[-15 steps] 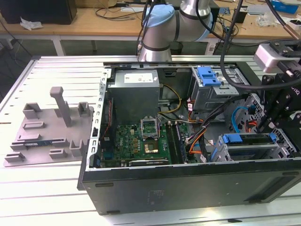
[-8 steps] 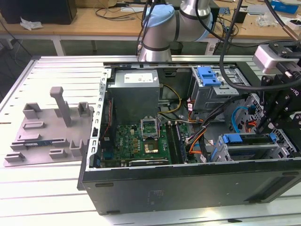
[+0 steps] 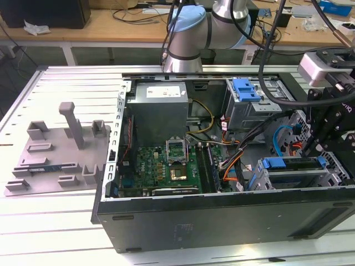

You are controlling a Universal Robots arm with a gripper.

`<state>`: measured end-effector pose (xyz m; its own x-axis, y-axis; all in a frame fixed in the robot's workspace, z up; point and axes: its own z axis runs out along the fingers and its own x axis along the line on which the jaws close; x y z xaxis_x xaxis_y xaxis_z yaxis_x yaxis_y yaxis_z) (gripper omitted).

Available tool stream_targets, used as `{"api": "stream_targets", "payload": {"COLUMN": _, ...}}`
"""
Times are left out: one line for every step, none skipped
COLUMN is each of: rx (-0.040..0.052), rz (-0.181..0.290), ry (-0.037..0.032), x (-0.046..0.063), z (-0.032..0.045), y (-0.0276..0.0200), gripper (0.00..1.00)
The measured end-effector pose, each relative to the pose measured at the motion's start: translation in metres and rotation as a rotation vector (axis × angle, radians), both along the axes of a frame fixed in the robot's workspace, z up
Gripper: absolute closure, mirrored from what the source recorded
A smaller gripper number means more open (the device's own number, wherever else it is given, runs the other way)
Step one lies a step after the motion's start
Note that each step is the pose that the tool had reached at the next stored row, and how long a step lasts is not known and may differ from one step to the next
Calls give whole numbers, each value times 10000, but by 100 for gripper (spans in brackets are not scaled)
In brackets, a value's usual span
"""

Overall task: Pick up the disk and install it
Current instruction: 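Insert the first disk wire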

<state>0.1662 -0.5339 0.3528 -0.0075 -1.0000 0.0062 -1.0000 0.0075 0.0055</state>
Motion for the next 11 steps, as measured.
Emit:
{"api": "stream_targets", "payload": {"rx": -1, "rz": 0, "ry": 0, "x": 0, "z": 0, "y": 0, "gripper": 83}}
{"api": "stream_targets", "payload": {"rx": -1, "rz": 0, "ry": 0, "x": 0, "z": 0, "y": 0, "gripper": 83}}
{"api": "stream_targets", "payload": {"rx": -1, "rz": 0, "ry": 0, "x": 0, "z": -1, "y": 0, "gripper": 83}}
{"api": "stream_targets", "payload": {"rx": 0, "rz": 0, "ry": 0, "x": 0, "z": -7, "y": 0, "gripper": 83}}
{"api": "stream_targets", "payload": {"rx": -1, "rz": 0, "ry": 0, "x": 0, "z": -8, "y": 0, "gripper": 83}}
{"api": "stream_targets", "payload": {"rx": -1, "rz": -1, "ry": 0, "x": 0, "z": -9, "y": 0, "gripper": 83}}
{"api": "stream_targets", "payload": {"rx": -1, "rz": -2, "ry": 0, "x": 1, "z": -10, "y": 0, "gripper": 83}}
{"api": "stream_targets", "payload": {"rx": 0, "rz": -1, "ry": 0, "x": 3, "z": -12, "y": 0, "gripper": 83}}
{"api": "stream_targets", "payload": {"rx": -1, "rz": 0, "ry": 0, "x": 5, "z": -14, "y": 0, "gripper": 83}}
{"api": "stream_targets", "payload": {"rx": 0, "rz": -1, "ry": 0, "x": 6, "z": -17, "y": 0, "gripper": 83}}
{"api": "stream_targets", "payload": {"rx": -1, "rz": -1, "ry": 0, "x": 6, "z": -20, "y": 0, "gripper": 83}}
